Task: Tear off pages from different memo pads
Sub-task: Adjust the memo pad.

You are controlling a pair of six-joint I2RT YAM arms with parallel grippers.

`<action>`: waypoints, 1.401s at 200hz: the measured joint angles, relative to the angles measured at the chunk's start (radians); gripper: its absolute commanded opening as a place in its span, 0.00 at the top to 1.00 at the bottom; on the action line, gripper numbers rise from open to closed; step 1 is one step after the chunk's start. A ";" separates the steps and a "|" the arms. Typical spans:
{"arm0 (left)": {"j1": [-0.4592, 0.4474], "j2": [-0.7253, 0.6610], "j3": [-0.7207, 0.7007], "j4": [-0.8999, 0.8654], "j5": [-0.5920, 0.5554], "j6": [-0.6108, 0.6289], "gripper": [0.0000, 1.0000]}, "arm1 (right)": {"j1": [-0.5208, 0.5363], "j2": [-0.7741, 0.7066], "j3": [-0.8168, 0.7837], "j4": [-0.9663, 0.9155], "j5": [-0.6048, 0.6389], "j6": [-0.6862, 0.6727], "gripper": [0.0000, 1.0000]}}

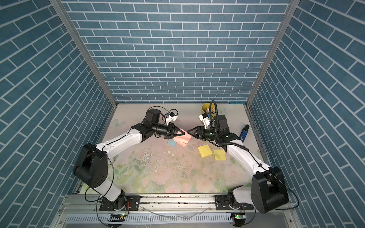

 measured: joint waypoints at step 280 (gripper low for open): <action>0.046 -0.218 -0.398 0.682 -0.523 -0.349 0.32 | -0.039 0.018 -0.132 0.552 0.217 0.522 1.00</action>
